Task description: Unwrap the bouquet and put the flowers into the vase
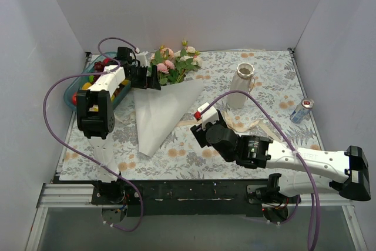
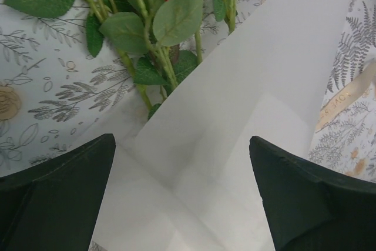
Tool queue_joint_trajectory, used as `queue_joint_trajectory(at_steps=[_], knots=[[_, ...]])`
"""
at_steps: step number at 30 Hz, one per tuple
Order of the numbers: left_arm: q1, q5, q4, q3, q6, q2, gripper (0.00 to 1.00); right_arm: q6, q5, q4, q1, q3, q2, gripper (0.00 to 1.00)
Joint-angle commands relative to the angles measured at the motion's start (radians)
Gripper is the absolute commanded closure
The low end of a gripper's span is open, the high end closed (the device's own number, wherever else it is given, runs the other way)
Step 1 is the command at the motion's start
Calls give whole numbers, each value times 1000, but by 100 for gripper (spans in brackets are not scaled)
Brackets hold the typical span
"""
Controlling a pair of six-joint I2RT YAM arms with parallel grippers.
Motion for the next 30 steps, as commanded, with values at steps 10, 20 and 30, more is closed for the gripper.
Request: queue_joint_trajectory(at_steps=[10,20,30], knots=[[-47,-105,23,9,24,-35,56,28,43,38,6,-28,-43,32],[-66,-105,-57,80,24,-56,100,45,50,38,6,-40,-66,32],[-92,-15,-155,184,-20,-111,100,51,53,29,6,-39,-102,32]])
